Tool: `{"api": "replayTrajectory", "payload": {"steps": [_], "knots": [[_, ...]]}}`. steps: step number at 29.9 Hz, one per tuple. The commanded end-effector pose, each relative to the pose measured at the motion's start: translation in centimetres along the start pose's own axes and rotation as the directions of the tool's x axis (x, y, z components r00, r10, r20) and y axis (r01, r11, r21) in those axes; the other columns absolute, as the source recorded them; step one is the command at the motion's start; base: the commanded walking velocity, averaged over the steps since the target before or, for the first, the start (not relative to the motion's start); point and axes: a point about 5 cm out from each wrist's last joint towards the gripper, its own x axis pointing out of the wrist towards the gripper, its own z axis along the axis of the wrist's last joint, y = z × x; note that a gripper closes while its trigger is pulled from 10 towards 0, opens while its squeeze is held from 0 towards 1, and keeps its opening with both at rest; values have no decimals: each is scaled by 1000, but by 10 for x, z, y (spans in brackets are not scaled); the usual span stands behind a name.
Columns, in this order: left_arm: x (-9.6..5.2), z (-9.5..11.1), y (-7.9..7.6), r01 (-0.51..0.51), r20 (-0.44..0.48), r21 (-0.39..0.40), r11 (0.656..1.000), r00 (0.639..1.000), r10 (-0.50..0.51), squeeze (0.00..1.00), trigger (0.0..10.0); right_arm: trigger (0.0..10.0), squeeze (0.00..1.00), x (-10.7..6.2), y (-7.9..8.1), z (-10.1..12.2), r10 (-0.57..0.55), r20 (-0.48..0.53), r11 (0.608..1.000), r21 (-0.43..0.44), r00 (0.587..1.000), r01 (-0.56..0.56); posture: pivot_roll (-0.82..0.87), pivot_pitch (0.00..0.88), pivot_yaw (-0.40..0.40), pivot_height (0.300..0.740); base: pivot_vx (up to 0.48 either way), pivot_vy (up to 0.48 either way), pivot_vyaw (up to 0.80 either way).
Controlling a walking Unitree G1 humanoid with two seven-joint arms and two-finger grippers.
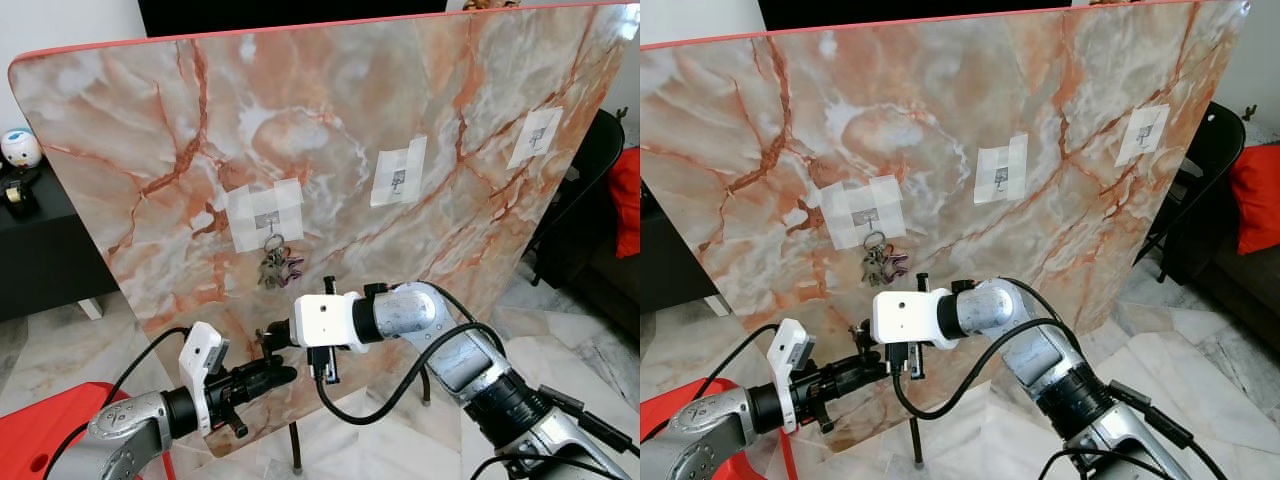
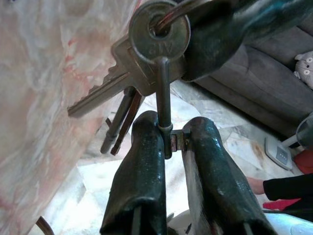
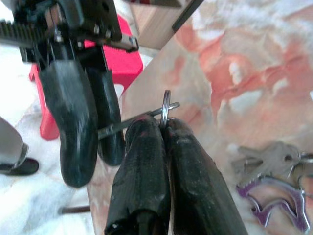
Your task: Hang keys on a hook
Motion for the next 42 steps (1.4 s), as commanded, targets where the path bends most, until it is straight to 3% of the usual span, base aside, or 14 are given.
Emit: {"api": "replayTrajectory", "payload": {"steps": [1,18,31,32,33,34,35,36,40,41,42], "knots": [[-3,6,0,6,22,17,1000,1000,-6,0,0,10000,0,-1,12,-12,61,-65,998,15,996,-60,63,0,-65,728,0,0,0],[-4,5,4,-21,12,28,999,1000,21,0,0,10000,0,-14,42,-54,126,-196,987,127,972,-102,57,0,-59,728,0,0,0],[-3,3,6,-38,5,38,999,999,38,0,0,10000,20,-16,44,-59,123,-200,982,164,972,-91,56,0,-61,728,0,0,0],[-3,3,6,-39,5,38,999,999,39,0,0,10000,94,-16,43,-58,122,-198,982,165,973,-89,56,0,-62,728,0,0,0],[-3,3,6,-40,4,38,998,999,40,0,0,10000,94,-16,43,-58,121,-197,982,166,973,-88,56,0,-62,728,0,0,0],[-3,2,6,-41,1,40,998,999,41,0,0,10000,776,-16,41,-56,105,-187,983,169,977,-74,57,0,-62,728,0,0,0],[-3,2,6,-41,-1,41,998,999,41,0,0,10000,776,-16,39,-55,94,-180,983,171,979,-63,56,0,-62,728,0,0,0],[-3,2,6,-41,-2,42,998,999,41,0,0,10000,992,-16,37,-54,81,-171,984,172,982,-51,56,0,-62,728,0,0,0],[-2,1,6,-37,-13,47,998,999,38,0,0,10000,941,-16,31,-51,52,-162,987,160,985,-26,55,0,-62,728,0,0,0],[-2,0,6,-35,-17,48,998,999,36,0,0,10000,0,-16,30,-51,46,-164,988,156,985,-20,55,0,-62,728,0,0,0],[-2,0,6,-33,-20,49,998,999,34,0,0,10000,0,-16,30,-51,43,-167,988,152,985,-18,54,0,-62,728,0,0,0]]}}
